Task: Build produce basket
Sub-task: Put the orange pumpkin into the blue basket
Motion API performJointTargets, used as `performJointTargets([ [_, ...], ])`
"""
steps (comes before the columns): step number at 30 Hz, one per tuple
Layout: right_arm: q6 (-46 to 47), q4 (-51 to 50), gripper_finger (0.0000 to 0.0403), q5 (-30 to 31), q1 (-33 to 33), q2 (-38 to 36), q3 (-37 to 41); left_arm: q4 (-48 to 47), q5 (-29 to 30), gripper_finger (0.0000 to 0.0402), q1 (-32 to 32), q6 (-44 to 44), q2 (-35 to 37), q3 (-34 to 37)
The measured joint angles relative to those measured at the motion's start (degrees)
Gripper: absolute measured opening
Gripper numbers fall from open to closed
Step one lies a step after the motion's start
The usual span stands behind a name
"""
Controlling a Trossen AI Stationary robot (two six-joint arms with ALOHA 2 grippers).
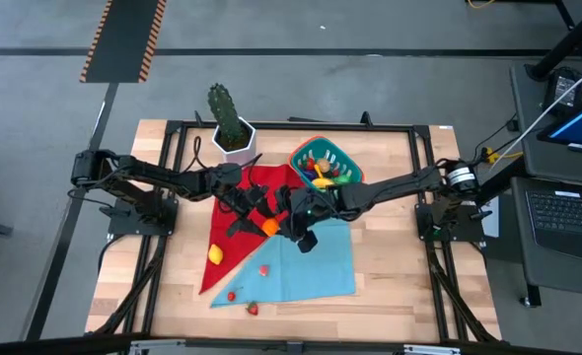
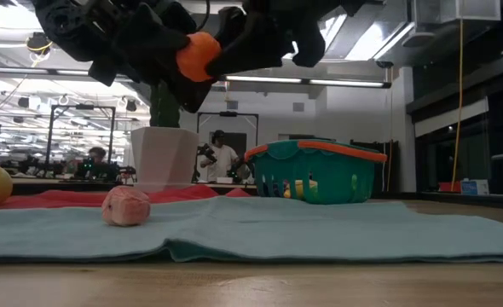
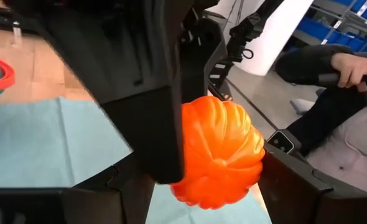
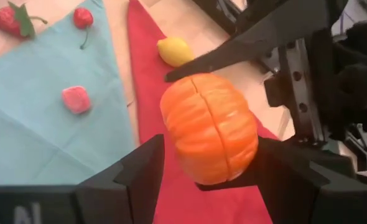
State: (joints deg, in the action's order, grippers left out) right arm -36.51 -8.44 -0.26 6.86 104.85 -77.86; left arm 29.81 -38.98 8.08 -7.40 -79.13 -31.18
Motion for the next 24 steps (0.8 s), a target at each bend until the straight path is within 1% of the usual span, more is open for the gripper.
performJointTargets([
  [13, -0.04, 3.08, 0.0230, -0.08, -0.01, 1.25, 0.03, 0.04, 0.88, 0.0234, 0.03, 0.46, 0.04, -0.06],
  [24, -0.04, 3.63, 0.0230, -0.06, 0.04, 1.27, 0.03, -0.37, 1.10, 0.0234, 0.04, 0.48, 0.04, -0.06],
])
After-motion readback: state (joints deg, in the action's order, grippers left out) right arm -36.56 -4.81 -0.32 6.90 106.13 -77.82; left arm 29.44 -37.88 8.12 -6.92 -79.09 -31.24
